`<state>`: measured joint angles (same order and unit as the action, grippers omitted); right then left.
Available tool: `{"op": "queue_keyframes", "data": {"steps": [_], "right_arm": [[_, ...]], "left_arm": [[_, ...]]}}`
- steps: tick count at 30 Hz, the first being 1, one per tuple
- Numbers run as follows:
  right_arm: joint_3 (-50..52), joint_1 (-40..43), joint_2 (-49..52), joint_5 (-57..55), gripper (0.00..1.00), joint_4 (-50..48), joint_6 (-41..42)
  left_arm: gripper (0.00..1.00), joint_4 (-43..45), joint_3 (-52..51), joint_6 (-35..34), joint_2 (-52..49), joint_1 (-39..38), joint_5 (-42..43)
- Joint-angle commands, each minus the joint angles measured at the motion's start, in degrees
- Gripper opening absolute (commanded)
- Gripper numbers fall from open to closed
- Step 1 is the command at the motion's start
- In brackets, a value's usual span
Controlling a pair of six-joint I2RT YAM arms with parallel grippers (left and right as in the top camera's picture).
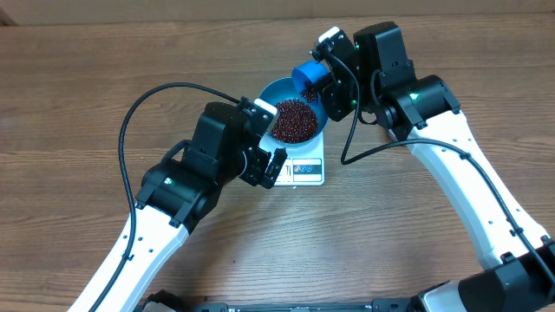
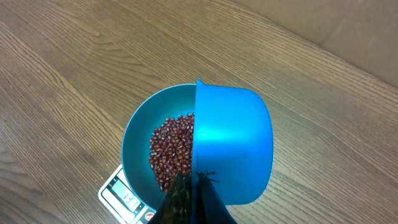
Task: Scoop item into bowl and weigh 150g on scale
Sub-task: 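Tilt the scoop slowly with the right gripper, trickling beans into the bowl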
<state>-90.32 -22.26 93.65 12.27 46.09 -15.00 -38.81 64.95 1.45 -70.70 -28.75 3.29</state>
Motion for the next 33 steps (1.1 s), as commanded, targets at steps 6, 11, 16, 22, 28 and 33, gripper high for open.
{"op": "queue_keyframes", "data": {"steps": [6, 11, 16, 22, 28, 33], "right_arm": [[-1.55, -0.26, -0.24, 0.66, 0.04, -0.44, -5.77], [-1.55, -0.22, -0.24, 0.66, 0.04, -0.59, -9.38], [-1.55, -0.22, -0.24, 0.66, 0.04, -0.63, -9.38], [-1.55, -0.22, -0.24, 0.68, 0.04, -0.59, -10.23], [-1.55, -0.22, -0.24, 0.68, 0.04, -0.50, -10.40], [-1.55, -0.22, -0.24, 0.68, 0.04, -0.37, -10.40]], "left_arm": [[1.00, 0.02, -0.31, -0.83, -0.07, 0.24, 0.83], [0.99, 0.04, -0.31, -0.83, -0.07, 0.24, 0.81], [1.00, 0.04, -0.31, -0.83, -0.07, 0.24, 0.83], [1.00, 0.02, -0.31, -0.83, -0.07, 0.24, 0.81], [1.00, 0.04, -0.31, -0.83, -0.07, 0.24, 0.83], [0.99, 0.04, -0.31, -0.83, -0.07, 0.24, 0.83]]}}
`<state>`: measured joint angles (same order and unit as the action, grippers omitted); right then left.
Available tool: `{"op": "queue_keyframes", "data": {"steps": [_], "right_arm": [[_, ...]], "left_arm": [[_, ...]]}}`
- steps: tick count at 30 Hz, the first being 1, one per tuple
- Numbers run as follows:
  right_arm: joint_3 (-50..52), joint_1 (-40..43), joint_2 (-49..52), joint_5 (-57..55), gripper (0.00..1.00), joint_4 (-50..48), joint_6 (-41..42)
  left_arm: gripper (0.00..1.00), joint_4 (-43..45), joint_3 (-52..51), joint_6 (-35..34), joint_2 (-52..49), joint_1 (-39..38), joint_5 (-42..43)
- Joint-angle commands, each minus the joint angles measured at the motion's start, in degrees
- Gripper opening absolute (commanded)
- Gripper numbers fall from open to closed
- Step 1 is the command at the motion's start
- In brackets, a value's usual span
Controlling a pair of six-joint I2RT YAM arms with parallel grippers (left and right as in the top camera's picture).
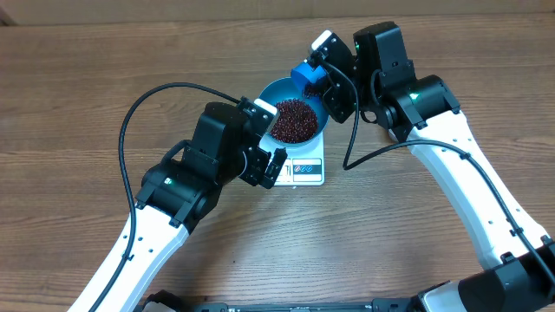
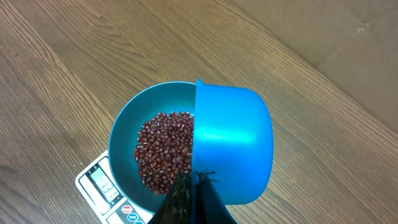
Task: Scoop item into bowl and weigh 150g on scale
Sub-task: 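Tilt the scoop slowly with the right gripper, trickling beans into the bowl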
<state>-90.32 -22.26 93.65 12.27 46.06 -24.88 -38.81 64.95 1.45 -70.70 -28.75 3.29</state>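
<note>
A teal bowl [image 1: 279, 89] holding dark red beans [image 1: 295, 120] stands on a small white scale [image 1: 305, 171] at the table's middle. My right gripper [image 1: 323, 71] is shut on a blue scoop [image 1: 305, 75], held tipped on its side over the bowl's far rim. In the right wrist view the scoop [image 2: 233, 143] has its mouth turned to the beans [image 2: 161, 149], the bowl [image 2: 121, 134] lies left of it, and the scale's display [image 2: 99, 185] shows below. My left gripper [image 1: 270, 139] stands open at the bowl's near left side.
A brown wooden table [image 1: 87, 78] spreads all around. A pale cardboard wall [image 2: 367, 37] runs along the far edge. Black cables [image 1: 139, 113] loop from both arms above the tabletop.
My right gripper with the scoop has shifted a little toward the far edge of the bowl, so more of the beans and scale show in its view. The left arm has not moved.
</note>
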Motion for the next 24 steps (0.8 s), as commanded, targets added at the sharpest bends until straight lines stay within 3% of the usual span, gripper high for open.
{"op": "queue_keyframes", "data": {"steps": [1, 24], "right_arm": [[-1.55, -0.22, -0.24, 0.68, 0.04, -0.35, -0.52], [0.15, -0.22, -0.17, 0.68, 0.04, -0.87, -0.68]], "left_arm": [[1.00, 0.02, -0.31, -0.83, -0.07, 0.24, 0.83], [1.00, 0.04, -0.31, -0.83, -0.07, 0.24, 0.83]]}}
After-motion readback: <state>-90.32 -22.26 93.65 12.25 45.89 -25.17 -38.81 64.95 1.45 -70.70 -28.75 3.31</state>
